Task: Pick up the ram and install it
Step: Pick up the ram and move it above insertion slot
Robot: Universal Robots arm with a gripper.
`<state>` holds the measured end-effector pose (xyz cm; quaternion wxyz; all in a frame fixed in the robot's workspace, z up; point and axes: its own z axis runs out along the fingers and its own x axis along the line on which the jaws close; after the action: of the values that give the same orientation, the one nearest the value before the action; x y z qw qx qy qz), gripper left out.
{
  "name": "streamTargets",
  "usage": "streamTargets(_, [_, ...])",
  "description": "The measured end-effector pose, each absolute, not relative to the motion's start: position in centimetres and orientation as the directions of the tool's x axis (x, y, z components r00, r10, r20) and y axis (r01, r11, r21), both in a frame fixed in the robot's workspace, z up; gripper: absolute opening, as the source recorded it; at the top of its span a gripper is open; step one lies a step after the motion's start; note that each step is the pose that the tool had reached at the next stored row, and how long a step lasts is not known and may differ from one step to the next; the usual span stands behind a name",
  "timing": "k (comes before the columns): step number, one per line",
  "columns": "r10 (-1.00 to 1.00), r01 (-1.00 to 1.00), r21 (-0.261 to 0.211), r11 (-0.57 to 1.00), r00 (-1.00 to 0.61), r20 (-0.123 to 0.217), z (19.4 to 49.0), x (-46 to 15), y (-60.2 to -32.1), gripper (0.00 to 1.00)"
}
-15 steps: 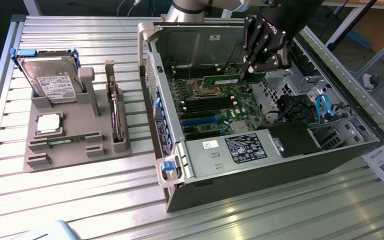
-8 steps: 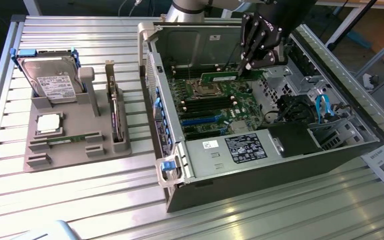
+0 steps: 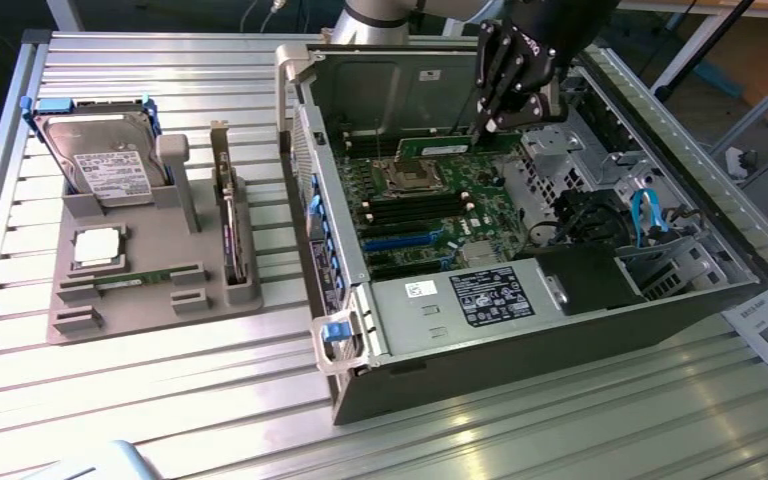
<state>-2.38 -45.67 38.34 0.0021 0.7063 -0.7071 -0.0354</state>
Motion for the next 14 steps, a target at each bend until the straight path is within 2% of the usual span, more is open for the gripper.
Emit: streamTargets(14, [-0.998, -0.999, 0.051, -0.001, -0.002, -0.058, 38.1, -2.4, -43.7, 0.12])
